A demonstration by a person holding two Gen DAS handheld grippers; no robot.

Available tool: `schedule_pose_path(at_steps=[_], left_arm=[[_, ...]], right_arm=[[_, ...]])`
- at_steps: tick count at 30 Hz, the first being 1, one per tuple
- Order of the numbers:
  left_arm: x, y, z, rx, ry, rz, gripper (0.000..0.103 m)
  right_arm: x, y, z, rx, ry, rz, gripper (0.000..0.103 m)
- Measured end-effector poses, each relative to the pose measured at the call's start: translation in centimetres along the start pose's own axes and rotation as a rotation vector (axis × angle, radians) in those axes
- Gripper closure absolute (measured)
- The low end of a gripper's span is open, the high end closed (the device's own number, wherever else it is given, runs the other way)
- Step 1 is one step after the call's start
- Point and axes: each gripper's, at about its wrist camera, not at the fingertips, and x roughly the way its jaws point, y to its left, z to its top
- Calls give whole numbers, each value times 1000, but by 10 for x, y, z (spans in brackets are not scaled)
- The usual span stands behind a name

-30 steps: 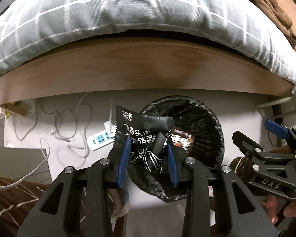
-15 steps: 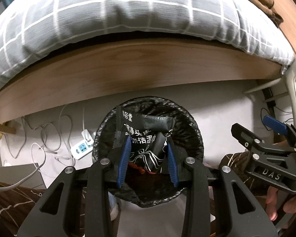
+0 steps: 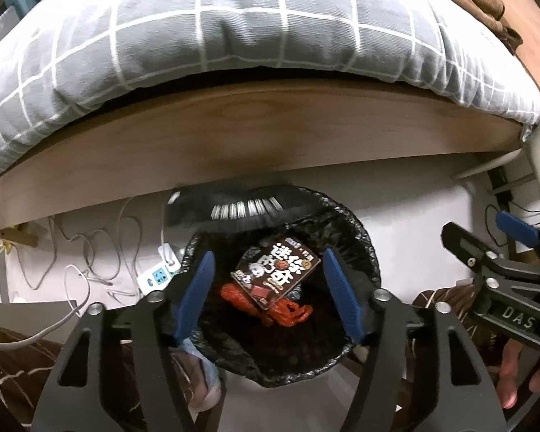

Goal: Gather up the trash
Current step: 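Open the left tool to drop the black packet into the bin, then raise both open tools back toward the remaining trash on the bed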

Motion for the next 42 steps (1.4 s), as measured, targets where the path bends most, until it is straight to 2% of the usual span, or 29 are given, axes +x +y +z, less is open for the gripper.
schedule_pose_path(at_steps=[9, 11, 23, 26, 42], left_arm=[[-21, 6, 5, -16, -77, 52, 9], [-27, 8, 6, -27, -100, 62, 6], [-70, 15, 23, -47, -196, 45, 6], [-83, 13, 29, -33, -235, 51, 6], [-110, 19, 60, -40, -319, 37, 6]], right_arm=[[-21, 7, 8, -25, -79, -4, 7], [-30, 7, 11, -29, -108, 0, 7], [-76, 10, 31, -64, -280, 12, 8], [-84, 10, 36, -59, -304, 12, 8], [-112, 8, 66, -73, -406, -6, 8]])
